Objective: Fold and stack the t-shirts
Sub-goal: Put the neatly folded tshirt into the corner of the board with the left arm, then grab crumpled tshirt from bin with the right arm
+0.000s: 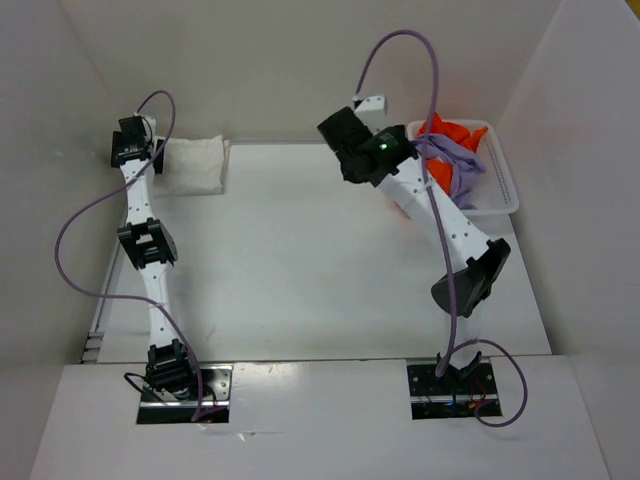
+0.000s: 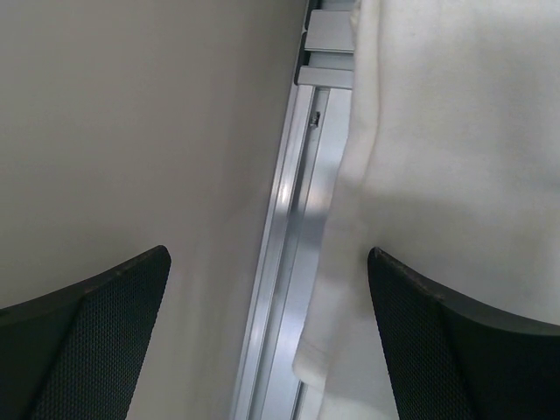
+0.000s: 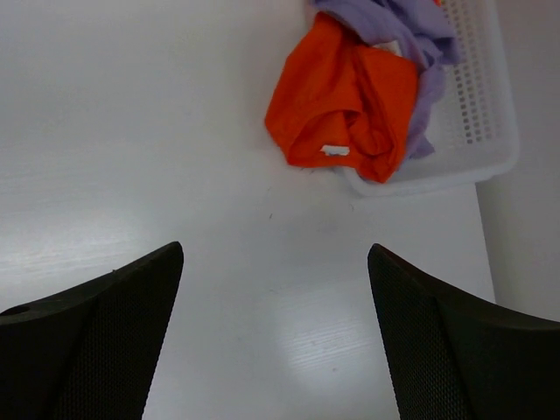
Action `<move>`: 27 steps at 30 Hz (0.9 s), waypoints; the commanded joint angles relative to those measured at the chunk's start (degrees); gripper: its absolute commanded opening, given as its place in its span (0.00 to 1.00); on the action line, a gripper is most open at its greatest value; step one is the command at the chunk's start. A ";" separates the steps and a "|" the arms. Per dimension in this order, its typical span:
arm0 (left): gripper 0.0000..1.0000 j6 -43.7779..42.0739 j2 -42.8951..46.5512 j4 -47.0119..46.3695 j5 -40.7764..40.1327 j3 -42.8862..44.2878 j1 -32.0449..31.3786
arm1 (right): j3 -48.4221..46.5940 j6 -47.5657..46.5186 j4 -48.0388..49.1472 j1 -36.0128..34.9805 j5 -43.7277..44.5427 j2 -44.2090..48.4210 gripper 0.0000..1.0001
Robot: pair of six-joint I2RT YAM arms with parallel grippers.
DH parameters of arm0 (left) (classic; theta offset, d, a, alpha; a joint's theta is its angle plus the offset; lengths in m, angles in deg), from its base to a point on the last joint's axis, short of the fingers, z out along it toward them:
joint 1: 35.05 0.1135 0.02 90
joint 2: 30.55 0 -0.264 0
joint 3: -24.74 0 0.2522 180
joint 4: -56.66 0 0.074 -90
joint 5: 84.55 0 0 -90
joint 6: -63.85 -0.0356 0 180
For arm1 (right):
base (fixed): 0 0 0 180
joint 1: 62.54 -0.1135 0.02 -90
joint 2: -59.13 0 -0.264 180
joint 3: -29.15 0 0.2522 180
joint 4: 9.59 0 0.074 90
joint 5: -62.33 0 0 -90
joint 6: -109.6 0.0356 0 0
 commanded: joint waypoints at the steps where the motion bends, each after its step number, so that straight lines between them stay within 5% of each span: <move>1: 1.00 1.56 8.46 -0.57 -1.60 0.72 0.44 | 0.70 2.57 -1.10 6.08 3.44 4.51 0.91; 12: 1.00 10.27 30.68 15.16 18.94 0.72 -2.19 | 11.49 0.91 12.06 26.65 -13.51 7.67 0.93; 18: 1.00 7.90 43.35 20.00 54.19 -13.24 -9.48 | 24.86 -1.20 23.59 33.78 -23.55 11.28 0.93; 23: 1.00 -2.71 46.09 25.98 51.77 -23.60 -23.27 | 29.26 -2.34 29.12 34.40 -23.54 8.91 0.93; 25: 1.00 -2.74 47.93 21.61 50.26 -30.18 -26.87 | 29.26 -2.34 30.44 35.19 -24.07 6.46 0.93; 27: 1.00 0.06 55.30 8.06 48.68 -50.19 -28.29 | 28.56 -2.34 31.85 35.89 -24.07 4.69 0.93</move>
